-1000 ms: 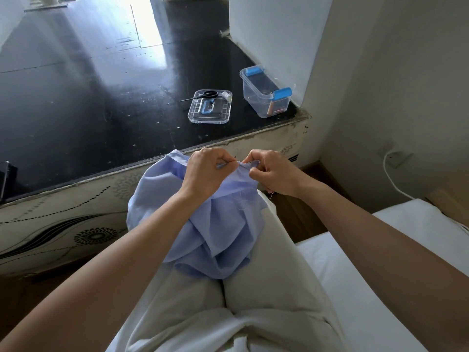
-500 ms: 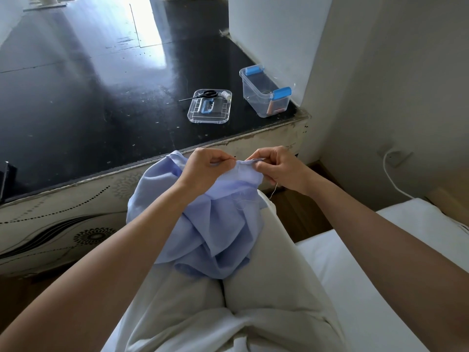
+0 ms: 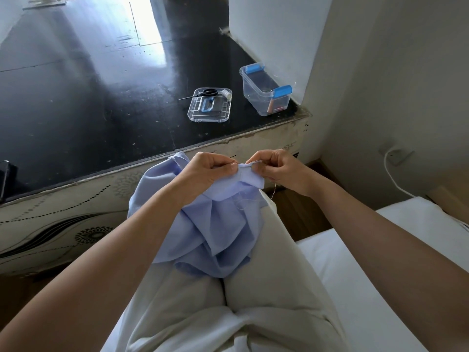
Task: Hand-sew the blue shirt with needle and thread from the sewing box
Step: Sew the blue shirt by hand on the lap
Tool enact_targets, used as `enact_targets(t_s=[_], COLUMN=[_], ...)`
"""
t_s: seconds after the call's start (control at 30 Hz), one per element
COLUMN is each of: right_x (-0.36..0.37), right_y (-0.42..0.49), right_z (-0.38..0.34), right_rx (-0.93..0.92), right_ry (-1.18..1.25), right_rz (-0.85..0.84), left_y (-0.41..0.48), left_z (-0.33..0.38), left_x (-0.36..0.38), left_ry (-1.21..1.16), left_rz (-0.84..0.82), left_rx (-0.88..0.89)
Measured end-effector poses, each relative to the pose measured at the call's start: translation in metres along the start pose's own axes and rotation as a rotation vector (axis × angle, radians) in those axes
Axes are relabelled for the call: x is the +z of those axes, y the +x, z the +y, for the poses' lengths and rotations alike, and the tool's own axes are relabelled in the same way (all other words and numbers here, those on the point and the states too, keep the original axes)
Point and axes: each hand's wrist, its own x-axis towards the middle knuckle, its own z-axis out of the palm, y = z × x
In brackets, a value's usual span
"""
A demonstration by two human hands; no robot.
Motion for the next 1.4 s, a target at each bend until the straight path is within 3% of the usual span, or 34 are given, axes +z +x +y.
enact_targets(t_s=[0.57,1.07,1.13,1.27,1.4], right_x=[0.012,0.01,0.013,0.02,0.025], right_y=[0.002,0.008,0.013,0.019,0.02], right_z=[-0.002,-0.005,-0.001,0.001,-0.001], right_rx=[-0.044,-0.033,-0.056,-0.276,-0.376], right_ry=[0.061,0.058,-0.008,-0.222,-0.296], right_rz=[0.039,0.028,0.101,0.428,0.443], left_y=[-0.006,-0.005,-0.003,0.0,0.0], left_z=[0.002,0.008,0.008,0.01,0.013], left_x=[0.003,0.012,0.012,0.013,0.019], left_ry=[-0.207,-0.283,-0.262,-0.218,-0.165], left_rz=[-0.068,0.016,0.061,0.184,0.189], left_rx=[-0.111,-0.162,-0.17,-0.213,-0.211])
